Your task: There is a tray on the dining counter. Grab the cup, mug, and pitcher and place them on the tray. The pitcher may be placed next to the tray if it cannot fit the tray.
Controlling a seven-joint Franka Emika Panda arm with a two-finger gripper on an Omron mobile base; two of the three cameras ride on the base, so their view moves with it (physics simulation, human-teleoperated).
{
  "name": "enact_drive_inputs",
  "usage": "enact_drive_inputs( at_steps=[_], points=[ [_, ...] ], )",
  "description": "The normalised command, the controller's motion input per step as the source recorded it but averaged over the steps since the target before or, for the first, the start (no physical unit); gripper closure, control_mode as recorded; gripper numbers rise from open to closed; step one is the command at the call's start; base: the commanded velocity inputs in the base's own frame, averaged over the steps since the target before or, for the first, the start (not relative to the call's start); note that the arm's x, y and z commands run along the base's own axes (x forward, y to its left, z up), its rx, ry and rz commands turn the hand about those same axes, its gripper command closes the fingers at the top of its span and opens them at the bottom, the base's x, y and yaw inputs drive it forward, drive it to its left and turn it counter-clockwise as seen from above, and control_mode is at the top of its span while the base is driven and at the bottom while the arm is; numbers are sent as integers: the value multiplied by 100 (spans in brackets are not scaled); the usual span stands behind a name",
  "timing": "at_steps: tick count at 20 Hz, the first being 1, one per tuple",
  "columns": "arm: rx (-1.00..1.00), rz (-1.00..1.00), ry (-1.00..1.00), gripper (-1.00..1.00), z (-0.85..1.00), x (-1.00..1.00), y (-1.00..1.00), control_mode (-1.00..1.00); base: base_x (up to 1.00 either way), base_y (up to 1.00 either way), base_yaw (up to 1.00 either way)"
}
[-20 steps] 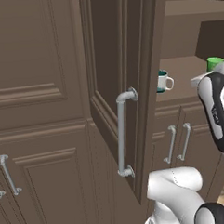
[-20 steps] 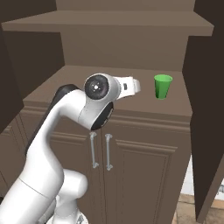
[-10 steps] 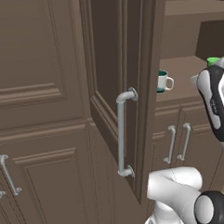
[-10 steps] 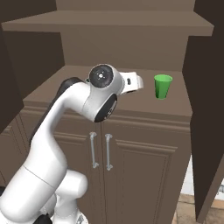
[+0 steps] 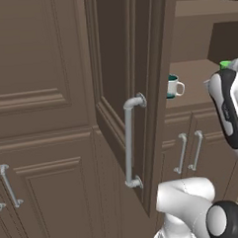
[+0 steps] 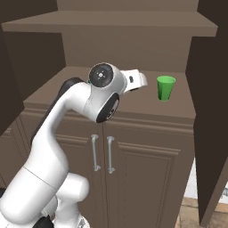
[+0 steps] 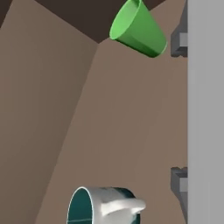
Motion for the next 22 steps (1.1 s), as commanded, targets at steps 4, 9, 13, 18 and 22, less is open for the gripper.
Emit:
enact_drive_inputs(
  at_steps=[4,9,13,18,22],
  points=[
    [-14,0,-7,-100,0,13,0,-100,0,0,0],
    [-4,0,-1,-100,0,7,-5,-100,0,0,0],
    [0,0,0,-100,0,5,-12,-100,0,0,0],
    [0,0,0,-100,6,0,-15,-100,0,0,0],
    [0,0,0,-100,14,0,-15,-100,0,0,0]
  ],
)
